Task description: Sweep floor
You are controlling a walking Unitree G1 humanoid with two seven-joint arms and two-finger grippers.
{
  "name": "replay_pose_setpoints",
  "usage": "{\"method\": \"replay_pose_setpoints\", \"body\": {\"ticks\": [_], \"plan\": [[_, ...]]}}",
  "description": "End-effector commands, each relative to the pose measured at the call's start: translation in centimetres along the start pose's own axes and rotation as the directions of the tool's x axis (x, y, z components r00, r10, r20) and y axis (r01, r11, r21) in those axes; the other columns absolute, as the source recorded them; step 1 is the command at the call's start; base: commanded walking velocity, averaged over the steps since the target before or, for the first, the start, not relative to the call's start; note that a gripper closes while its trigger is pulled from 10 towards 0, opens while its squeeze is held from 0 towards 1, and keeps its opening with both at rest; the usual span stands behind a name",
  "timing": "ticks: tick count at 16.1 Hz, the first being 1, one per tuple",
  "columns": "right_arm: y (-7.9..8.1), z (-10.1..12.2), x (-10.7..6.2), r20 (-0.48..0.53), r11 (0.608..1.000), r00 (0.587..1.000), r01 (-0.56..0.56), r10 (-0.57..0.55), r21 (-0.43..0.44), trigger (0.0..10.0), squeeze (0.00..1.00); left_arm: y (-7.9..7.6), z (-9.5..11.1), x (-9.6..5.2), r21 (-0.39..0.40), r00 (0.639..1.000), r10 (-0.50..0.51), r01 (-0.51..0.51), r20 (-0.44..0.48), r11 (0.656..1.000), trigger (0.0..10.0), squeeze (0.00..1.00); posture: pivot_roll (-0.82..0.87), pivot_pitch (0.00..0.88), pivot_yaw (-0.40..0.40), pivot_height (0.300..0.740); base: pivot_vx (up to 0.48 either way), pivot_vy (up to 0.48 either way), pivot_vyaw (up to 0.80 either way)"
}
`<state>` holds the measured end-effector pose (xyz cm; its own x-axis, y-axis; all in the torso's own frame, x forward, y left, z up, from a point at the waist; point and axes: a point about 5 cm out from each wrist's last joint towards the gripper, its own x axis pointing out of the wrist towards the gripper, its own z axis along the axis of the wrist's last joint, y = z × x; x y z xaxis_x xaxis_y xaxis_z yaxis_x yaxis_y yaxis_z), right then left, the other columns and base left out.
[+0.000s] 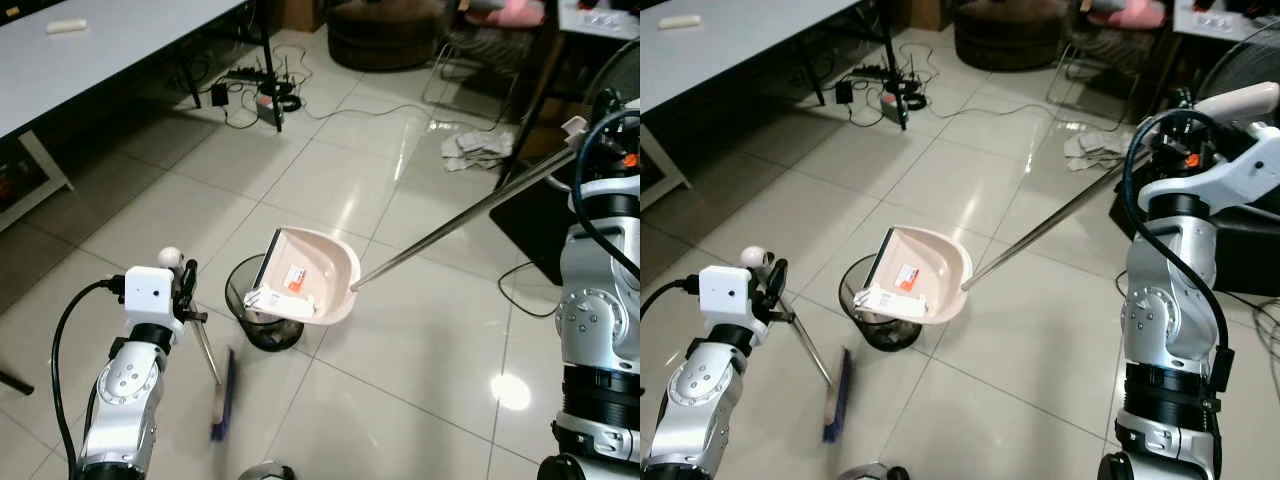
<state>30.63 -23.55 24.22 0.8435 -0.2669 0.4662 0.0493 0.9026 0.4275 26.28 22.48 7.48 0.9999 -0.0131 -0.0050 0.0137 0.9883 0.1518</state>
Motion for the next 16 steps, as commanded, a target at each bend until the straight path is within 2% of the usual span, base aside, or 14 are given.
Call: {"method": "replay_pose_setpoints", "body": {"ticks": [1, 4, 7, 12, 16], "plan": [[0.13, 1.18, 0.49, 0.053, 1.000, 0.999, -0.001, 0.000, 0.027, 10.0, 0.00, 0.13, 1.15, 0.19, 0.012, 0.999, 0.008, -0.009, 0.048, 1.000, 10.0, 0.00, 0.03, 0.038, 0.057, 0.740, 0.292, 0.000, 0.60], [-0.20, 1.14, 0.46, 0.052, 0.999, 0.999, 0.015, -0.017, 0.028, 10.0, 0.00, 0.01, 1.48, 0.21, 0.013, 0.998, 0.007, -0.008, 0.055, 1.000, 10.0, 0.00, 0.03, 0.035, 0.056, 0.740, 0.294, 0.000, 0.80], [0.02, 0.99, 0.60, 0.045, 0.998, 0.999, -0.006, 0.004, 0.055, 10.0, 0.00, -0.05, 1.70, 0.01, 0.015, 0.998, 0.012, -0.013, 0.055, 1.000, 10.0, 0.00, 0.03, 0.035, 0.045, 0.740, 0.292, 0.000, 0.00], [-0.26, 1.31, 1.15, 0.065, 0.999, 0.998, 0.002, -0.006, 0.054, 10.0, 0.00, -0.20, 1.89, -0.14, 0.017, 0.998, 0.016, -0.017, 0.054, 1.000, 10.0, 0.00, 0.04, 0.036, 0.047, 0.740, 0.292, 0.000, 0.00], [-0.55, 1.29, 0.94, 0.066, 0.999, 0.998, 0.008, -0.012, 0.051, 10.0, 0.00, -0.29, 2.06, -0.19, 0.023, 0.999, 0.011, -0.012, 0.051, 1.000, 10.0, 0.00, 0.04, 0.037, 0.050, 0.740, 0.292, 0.000, 0.00]]}}
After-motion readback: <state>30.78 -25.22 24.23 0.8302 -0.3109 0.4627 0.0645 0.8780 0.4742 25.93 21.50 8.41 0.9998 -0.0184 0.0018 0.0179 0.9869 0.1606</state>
